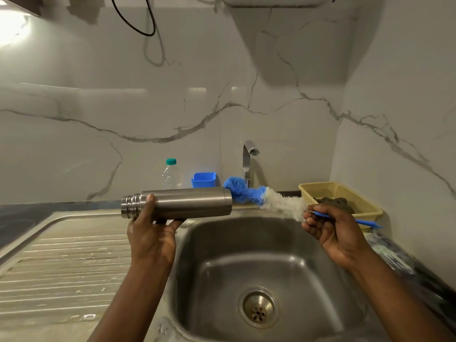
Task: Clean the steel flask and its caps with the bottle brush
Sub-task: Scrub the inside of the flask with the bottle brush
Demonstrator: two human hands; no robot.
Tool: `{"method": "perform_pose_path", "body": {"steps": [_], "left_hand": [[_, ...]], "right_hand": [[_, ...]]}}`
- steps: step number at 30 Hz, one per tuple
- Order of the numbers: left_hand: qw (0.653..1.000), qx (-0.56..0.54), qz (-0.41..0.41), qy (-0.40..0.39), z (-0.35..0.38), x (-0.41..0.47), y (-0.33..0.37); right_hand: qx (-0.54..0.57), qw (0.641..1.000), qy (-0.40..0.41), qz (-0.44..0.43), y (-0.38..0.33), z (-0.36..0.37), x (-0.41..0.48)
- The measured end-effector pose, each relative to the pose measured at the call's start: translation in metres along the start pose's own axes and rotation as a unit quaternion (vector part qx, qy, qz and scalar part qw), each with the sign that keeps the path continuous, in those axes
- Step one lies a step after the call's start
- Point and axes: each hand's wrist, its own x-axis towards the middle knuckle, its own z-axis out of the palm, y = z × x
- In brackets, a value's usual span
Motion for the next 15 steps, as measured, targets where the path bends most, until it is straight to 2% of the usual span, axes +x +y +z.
{"method": "perform_pose_path", "body": {"steps": [9, 15], "left_hand": [[1.0, -0.008, 0.003, 0.003, -0.002, 0.0018, -0.0008], [1.0, -0.003, 0.002, -0.021, 0.0004, -0.0017, 0.0001]], "right_hand": [[-0.028, 1.0, -0.003, -0.009, -0.002, 0.0027, -0.0016], [-0.028, 0.999, 0.018, -0.012, 0.0042, 0.003, 0.0019]]}}
